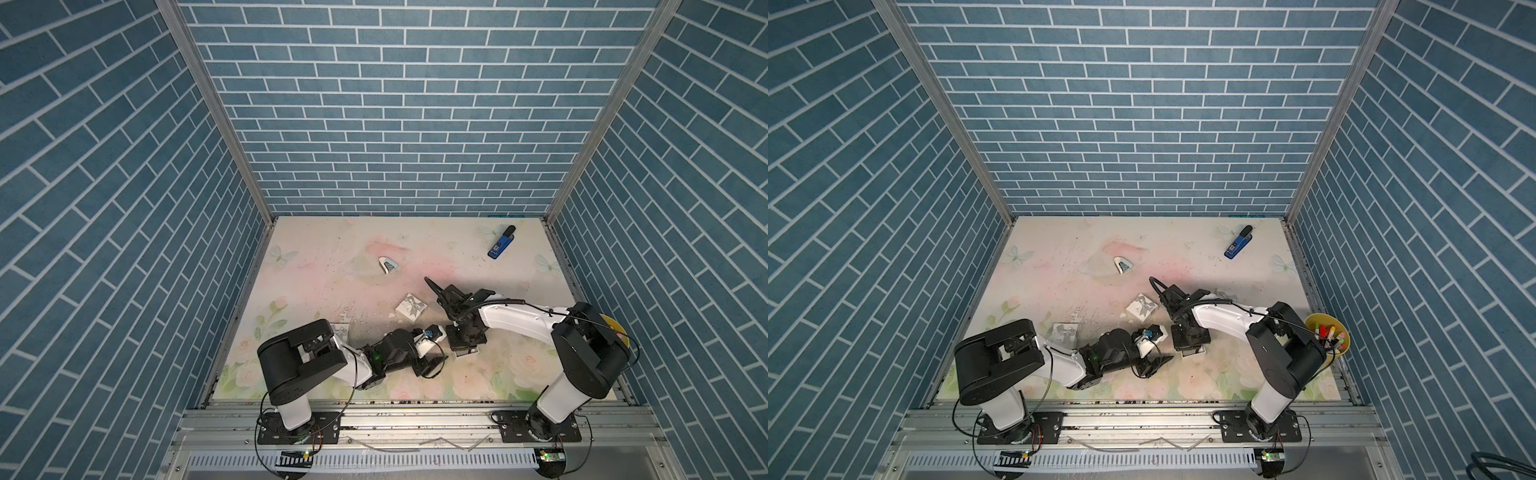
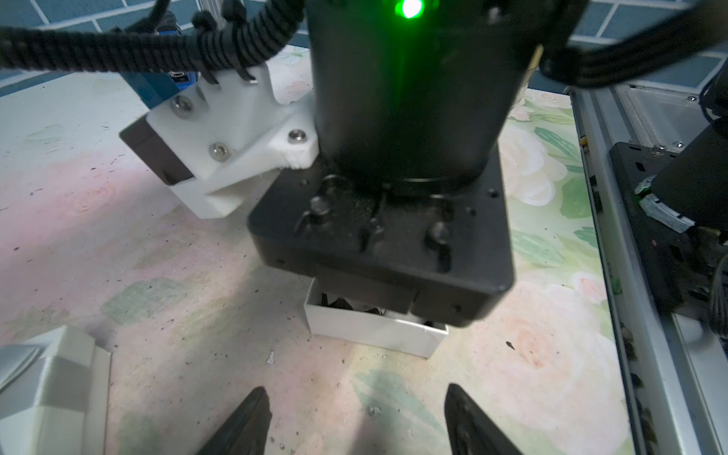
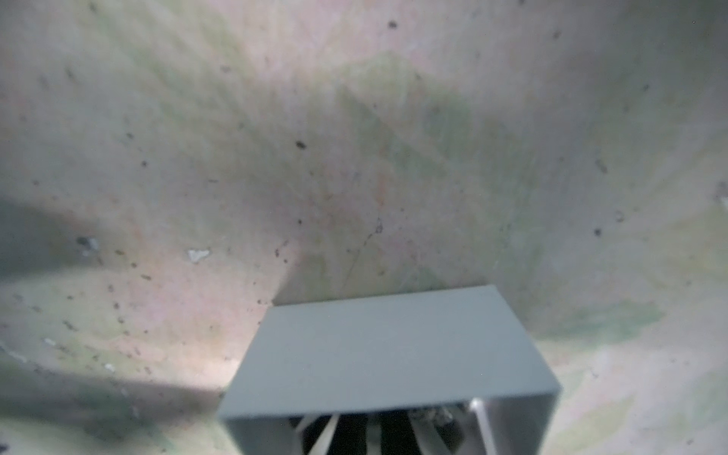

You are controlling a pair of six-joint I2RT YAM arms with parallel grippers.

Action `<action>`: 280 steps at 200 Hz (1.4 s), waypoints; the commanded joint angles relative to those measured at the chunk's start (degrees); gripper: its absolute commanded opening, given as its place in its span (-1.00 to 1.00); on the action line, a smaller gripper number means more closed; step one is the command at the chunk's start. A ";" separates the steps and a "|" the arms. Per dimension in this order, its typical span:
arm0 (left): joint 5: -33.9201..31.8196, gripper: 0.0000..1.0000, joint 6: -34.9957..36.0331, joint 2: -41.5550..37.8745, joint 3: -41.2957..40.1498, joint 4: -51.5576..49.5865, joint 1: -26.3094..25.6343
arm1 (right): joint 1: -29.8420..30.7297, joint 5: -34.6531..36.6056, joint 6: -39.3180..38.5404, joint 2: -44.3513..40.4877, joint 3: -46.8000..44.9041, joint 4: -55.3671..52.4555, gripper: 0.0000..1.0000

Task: Take the necklace out of the lift-off lid jewelry box
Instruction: Take out the inner lining from the jewelry box.

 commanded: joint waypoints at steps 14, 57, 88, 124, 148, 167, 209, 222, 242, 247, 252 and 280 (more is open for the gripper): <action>0.40 0.42 -0.31 0.77 0.28 -0.05 -0.43 | 0.30 -0.85 0.47 -0.60 -1.99 -1.14 -0.96; 0.06 0.43 -1.00 0.84 -0.16 1.55 -0.38 | 0.27 -0.04 1.06 -3.96 -1.30 -3.47 -0.97; -0.13 0.42 -1.02 0.56 -0.59 1.86 -0.40 | 0.28 0.76 1.08 -6.43 -0.25 -5.33 -0.97; -0.28 0.43 -1.08 0.39 -0.67 2.16 -0.47 | 0.28 1.06 1.24 -8.01 0.28 -6.70 -0.97; -0.34 0.43 -1.08 0.35 -0.77 2.41 -0.49 | 0.31 1.52 1.69 -9.20 0.17 -6.88 -0.97; -0.53 0.43 -1.12 0.27 -1.19 2.86 -0.47 | 0.28 1.78 1.89 -9.96 0.25 -7.04 -0.97; -1.35 0.43 -1.83 -1.30 -2.09 3.22 -0.47 | 0.30 2.30 2.29 -11.76 1.08 -7.88 -0.97; -1.78 0.43 -2.72 -2.70 -2.20 2.60 -0.47 | 0.25 2.31 2.40 -12.53 1.43 -8.10 -0.97; -4.24 0.43 -5.17 -6.74 -1.99 -0.77 -0.47 | 0.33 2.56 2.69 -13.78 2.27 -8.67 -0.97; -4.82 0.43 -5.58 -8.13 -1.85 -2.02 -0.47 | 0.32 2.58 2.71 -14.18 2.53 -8.83 -0.97; -5.28 0.43 -5.96 -9.54 -1.57 -3.59 -0.47 | 0.31 2.72 2.77 -14.42 2.74 -9.09 -0.97; -7.59 0.44 -7.54 -17.08 1.10 -14.25 -0.47 | 0.24 2.93 2.84 -16.28 4.76 -10.25 -0.97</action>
